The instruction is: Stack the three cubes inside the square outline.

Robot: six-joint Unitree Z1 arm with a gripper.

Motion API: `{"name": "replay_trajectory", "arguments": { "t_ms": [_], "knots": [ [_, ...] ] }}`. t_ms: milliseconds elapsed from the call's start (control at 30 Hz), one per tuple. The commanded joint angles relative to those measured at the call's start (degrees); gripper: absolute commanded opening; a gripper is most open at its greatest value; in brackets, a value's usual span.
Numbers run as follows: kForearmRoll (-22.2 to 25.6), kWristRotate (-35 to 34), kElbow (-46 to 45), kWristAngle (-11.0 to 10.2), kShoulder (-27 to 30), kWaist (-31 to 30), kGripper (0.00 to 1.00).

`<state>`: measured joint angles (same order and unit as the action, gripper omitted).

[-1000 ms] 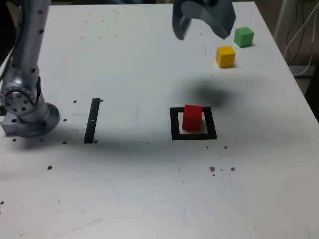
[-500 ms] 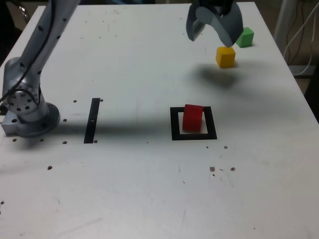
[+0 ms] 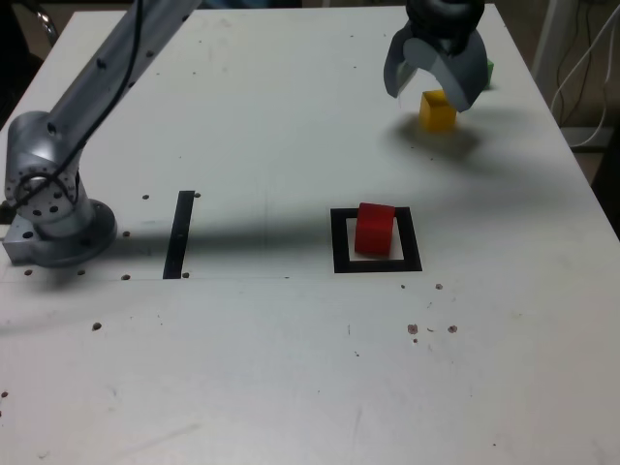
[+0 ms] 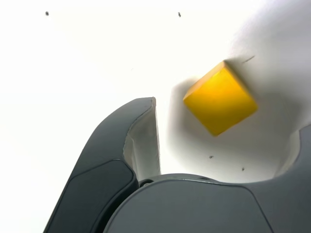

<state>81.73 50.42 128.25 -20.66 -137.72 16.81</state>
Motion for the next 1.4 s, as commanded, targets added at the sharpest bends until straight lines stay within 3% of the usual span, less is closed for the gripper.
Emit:
{"name": "replay_trajectory", "arguments": {
  "t_ms": [0,967,1200,1367],
  "knots": [
    [0.1,0.0,0.3,0.2,-0.9,0.1,0.93],
    [-1.7,1.4,0.5,4.5,-3.3,2.2,0.68],
    [-3.2,1.4,-0.1,6.2,-3.3,2.2,0.59],
    [-3.7,1.0,-0.7,6.8,-3.2,2.2,0.47]
  ]
}}
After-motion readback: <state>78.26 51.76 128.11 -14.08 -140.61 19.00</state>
